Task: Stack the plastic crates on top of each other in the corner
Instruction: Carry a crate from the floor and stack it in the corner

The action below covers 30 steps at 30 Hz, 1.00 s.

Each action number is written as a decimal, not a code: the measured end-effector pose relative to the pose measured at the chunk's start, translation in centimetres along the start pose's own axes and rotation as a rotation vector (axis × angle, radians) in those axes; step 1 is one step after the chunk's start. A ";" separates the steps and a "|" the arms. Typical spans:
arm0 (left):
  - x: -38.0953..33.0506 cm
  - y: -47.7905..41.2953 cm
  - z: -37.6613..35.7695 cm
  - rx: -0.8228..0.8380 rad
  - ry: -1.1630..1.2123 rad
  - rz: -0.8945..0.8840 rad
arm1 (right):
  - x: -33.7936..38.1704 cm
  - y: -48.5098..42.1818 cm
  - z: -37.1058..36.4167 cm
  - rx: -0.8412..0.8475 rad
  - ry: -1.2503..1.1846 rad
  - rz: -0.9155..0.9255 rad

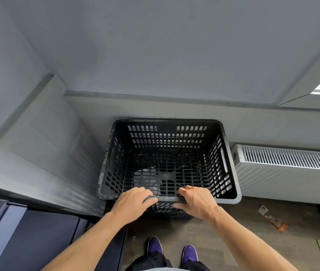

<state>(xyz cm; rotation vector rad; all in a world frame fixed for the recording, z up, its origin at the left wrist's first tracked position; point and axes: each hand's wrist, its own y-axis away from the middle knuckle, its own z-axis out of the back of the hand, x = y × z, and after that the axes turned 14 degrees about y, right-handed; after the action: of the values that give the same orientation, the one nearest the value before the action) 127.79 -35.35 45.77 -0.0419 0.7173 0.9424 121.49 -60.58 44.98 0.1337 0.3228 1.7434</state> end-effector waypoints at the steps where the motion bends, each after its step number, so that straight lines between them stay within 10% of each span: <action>1: 0.1 0.1 -0.1 -0.035 0.022 0.000 | 0.1 -0.1 0.0 0.001 0.000 0.007; 11: 5.0 -0.1 3.7 -0.418 -0.282 0.166 | 1.5 -0.7 1.3 0.134 -0.007 0.079; 17: 6.5 0.8 5.8 -0.315 -0.173 0.502 | 1.8 -1.2 0.7 0.199 0.032 -0.035; 30: 6.7 0.4 4.7 -0.353 -0.037 0.598 | 5.2 -3.0 2.3 0.186 0.062 0.064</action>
<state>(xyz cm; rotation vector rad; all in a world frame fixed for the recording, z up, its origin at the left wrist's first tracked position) 132.56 -28.69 45.62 -0.1246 0.5260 1.6328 123.91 -54.68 45.83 0.2267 0.5315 1.7812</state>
